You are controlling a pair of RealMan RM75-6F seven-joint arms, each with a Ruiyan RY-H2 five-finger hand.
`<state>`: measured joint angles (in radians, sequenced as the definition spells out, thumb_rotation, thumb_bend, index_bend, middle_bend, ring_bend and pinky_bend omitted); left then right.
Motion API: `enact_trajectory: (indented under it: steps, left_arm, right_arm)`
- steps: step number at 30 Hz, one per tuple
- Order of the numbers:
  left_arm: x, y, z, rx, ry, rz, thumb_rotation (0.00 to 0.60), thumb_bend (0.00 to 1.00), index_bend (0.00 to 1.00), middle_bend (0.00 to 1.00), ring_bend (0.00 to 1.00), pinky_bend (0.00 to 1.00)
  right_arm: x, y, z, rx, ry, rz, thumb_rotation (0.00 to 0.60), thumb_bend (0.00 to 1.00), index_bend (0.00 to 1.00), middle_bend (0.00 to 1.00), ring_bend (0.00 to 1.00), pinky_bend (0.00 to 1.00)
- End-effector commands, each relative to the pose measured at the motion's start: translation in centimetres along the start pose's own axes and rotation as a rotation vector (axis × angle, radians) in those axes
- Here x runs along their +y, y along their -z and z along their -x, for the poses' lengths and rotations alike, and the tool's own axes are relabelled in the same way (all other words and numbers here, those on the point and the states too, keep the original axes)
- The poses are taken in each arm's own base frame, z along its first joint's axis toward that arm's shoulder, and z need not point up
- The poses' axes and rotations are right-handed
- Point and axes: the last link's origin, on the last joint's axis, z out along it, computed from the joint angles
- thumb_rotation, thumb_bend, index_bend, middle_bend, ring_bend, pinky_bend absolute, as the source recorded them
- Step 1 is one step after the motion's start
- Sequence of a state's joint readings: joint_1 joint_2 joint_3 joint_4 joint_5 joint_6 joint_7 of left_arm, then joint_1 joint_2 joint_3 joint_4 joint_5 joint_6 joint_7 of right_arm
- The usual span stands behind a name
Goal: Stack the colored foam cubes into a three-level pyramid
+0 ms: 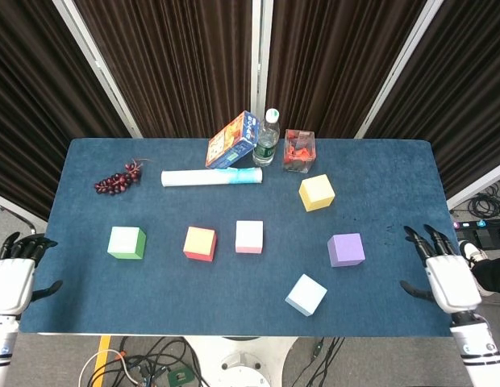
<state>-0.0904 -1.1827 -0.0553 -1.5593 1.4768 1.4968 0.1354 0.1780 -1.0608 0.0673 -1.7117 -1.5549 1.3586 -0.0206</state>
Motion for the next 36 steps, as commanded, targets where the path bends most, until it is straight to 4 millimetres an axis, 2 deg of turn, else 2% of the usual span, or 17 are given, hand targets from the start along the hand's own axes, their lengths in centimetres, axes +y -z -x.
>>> enact_trajectory:
  steps: [1, 8, 12, 18, 21, 27, 36]
  left_arm:
    - [0.0, -0.1, -0.1, 0.003, 0.001, 0.002, 0.6, 0.0, 0.28, 0.24, 0.2, 0.1]
    - [0.1, 0.0, -0.2, 0.003, 0.001, 0.007, 0.6, 0.0, 0.28, 0.24, 0.2, 0.1]
    - [0.2, 0.0, -0.2, 0.005, 0.009, 0.008, 0.6, 0.0, 0.28, 0.24, 0.2, 0.1]
    - [0.1, -0.1, -0.3, 0.004, 0.008, 0.004, 0.6, 0.0, 0.28, 0.24, 0.2, 0.1]
    - [0.0, 0.0, -0.2, 0.002, 0.009, 0.001, 0.6, 0.0, 0.28, 0.24, 0.2, 0.1]
    - [-0.3, 0.0, -0.1, -0.001, 0.009, -0.005, 0.6, 0.0, 0.28, 0.24, 0.2, 0.1]
    - [-0.6, -0.2, 0.0, -0.003, 0.014, -0.006, 0.6, 0.0, 0.28, 0.24, 0.2, 0.1]
  right_arm:
    - [-2.1, -2.7, -0.4, -0.021, -0.015, -0.088, 0.6, 0.09, 0.0, 0.24, 0.04, 0.13]
    - [-7.7, -8.9, 0.2, -0.101, -0.079, -0.223, 0.6, 0.1, 0.0, 0.25, 0.04, 0.13]
    - [-11.4, -11.9, 1.7, -0.182, -0.118, -0.284, 0.6, 0.08, 0.0, 0.25, 0.04, 0.13]
    - [-15.9, -15.8, 4.4, -0.266, -0.157, -0.322, 0.6, 0.06, 0.0, 0.24, 0.04, 0.13]
    - [-17.8, -17.0, 6.0, -0.291, -0.166, -0.329, 0.6, 0.06, 0.0, 0.24, 0.04, 0.13]
    - [-20.1, -18.6, 8.6, -0.314, -0.169, -0.319, 0.6, 0.05, 0.0, 0.24, 0.04, 0.13]
    - [-22.6, -19.7, 10.8, -0.329, -0.223, -0.312, 0.6, 0.05, 0.0, 0.22, 0.04, 0.13]
